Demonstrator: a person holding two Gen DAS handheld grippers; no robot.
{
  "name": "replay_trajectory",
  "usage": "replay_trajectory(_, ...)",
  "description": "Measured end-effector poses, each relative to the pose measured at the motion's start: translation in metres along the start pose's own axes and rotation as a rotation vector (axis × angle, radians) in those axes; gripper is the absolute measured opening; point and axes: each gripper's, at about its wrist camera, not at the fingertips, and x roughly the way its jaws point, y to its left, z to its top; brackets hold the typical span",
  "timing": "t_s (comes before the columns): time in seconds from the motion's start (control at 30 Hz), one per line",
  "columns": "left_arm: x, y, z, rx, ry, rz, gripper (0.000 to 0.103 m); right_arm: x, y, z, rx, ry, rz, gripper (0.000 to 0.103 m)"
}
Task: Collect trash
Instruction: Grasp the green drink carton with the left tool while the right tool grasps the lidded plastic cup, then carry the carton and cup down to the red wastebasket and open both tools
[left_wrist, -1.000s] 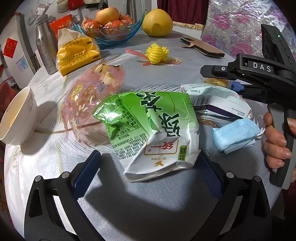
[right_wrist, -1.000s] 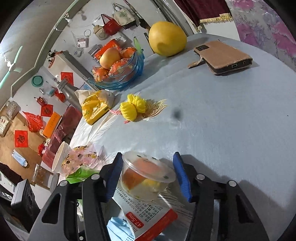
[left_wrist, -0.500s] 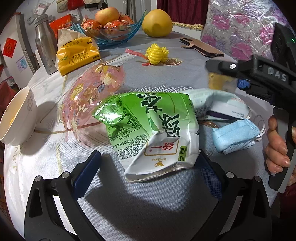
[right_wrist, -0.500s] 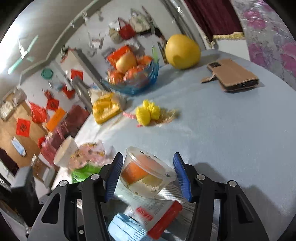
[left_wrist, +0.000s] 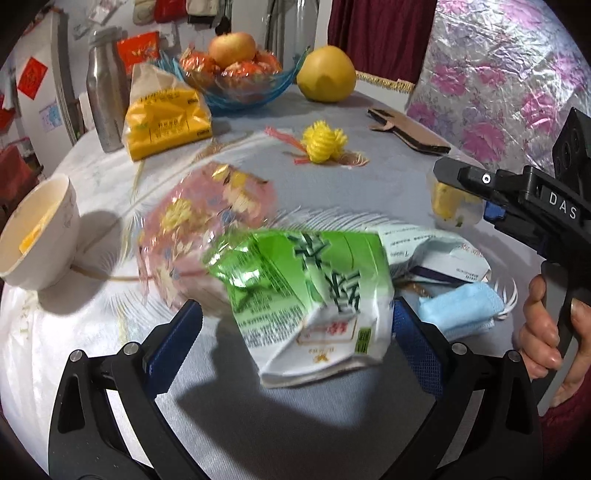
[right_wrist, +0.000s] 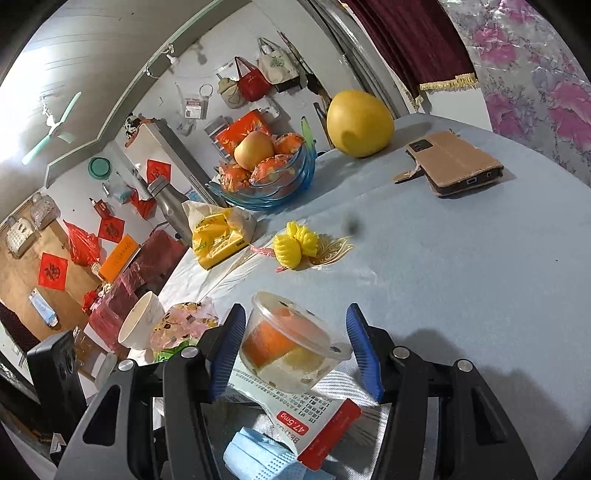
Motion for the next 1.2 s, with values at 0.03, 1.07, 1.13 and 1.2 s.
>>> replay_trajectory(0.03,0.000,-0.001,0.001,0.002,-0.008,0.004,0.096,0.000,-0.001,0.000,0.002,-0.001,0.002,0.056)
replay_trajectory(1.07,-0.096,-0.014,-0.047,-0.044,-0.231,-0.052,0.078,-0.127,0.005,-0.049,0.026,-0.136,0.014,0.056)
replay_trajectory(1.13,-0.109,-0.020,-0.053,-0.042,-0.250,-0.055,0.078,-0.145,0.007,-0.057,0.020,-0.155,0.016,0.056)
replay_trajectory(1.2,-0.118,-0.024,-0.057,-0.039,-0.263,-0.061,0.078,-0.166,0.010,-0.064,0.010,-0.177,0.016,0.056)
